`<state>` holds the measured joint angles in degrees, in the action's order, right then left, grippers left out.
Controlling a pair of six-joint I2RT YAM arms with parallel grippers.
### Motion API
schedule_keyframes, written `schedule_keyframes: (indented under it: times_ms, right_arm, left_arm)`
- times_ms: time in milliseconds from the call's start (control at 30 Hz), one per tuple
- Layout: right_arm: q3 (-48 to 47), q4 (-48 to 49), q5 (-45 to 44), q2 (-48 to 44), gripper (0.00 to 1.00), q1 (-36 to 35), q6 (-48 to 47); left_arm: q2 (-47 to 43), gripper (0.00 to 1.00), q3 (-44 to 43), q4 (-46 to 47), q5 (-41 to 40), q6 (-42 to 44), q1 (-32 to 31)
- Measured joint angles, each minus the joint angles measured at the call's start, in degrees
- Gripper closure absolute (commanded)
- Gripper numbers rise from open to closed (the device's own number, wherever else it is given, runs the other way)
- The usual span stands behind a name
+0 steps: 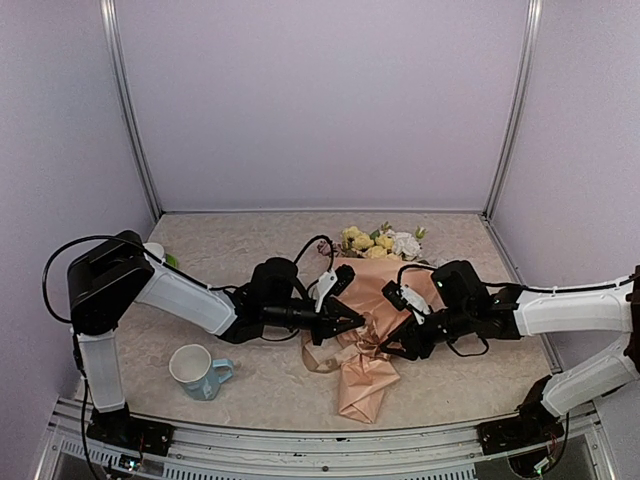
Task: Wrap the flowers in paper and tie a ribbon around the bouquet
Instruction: Tie the half-tied ribbon around the folded bouquet.
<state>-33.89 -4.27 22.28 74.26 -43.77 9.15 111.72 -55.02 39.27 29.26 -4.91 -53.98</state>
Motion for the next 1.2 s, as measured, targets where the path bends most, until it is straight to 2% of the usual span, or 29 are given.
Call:
schedule_keyframes:
  times_ms: [200,467,567,667,700,833,1200]
  right_arm:
    - [-0.04,-1.68,-1.16,-0.02,0.56,-1.57,0.98]
    - [-0.09,-2.56,-0.37,0.42,0.67,-1.88,1.44]
    - [-0.37,-2.75,0.39,1.97,0.78,-1.90,1.62]
    - [-1.01,-3.26,1.07,3.91,0.97,-1.95,2.03]
    - [-1.14,-3.50,1.20,4.26,1.00,-1.99,2.51]
    - [-1.49,-4.76,1.01,4.31,1.00,-2.21,3.76]
    - [0.68,-4.55,1.95,5.51,1.00,-2.23,9.92]
  left_arm:
    - [0.00,1.00,0.26,0.17,-0.17,-0.20,0.42]
    - [0.00,1.00,0.28,0.17,-0.20,-0.28,0.81]
    - [0.00,1.00,0.42,0.20,-0.31,-0.57,0.92]
    - [0.00,1.00,0.61,0.20,-0.59,-0.83,1.05]
    - [0.00,1.00,0.68,0.20,-0.70,-0.87,1.11]
    - [0.00,1.00,1.16,0.33,-1.68,-2.51,1.70]
    - [5.40,1.00,5.18,7.52,-4.44,-18.29,7.63]
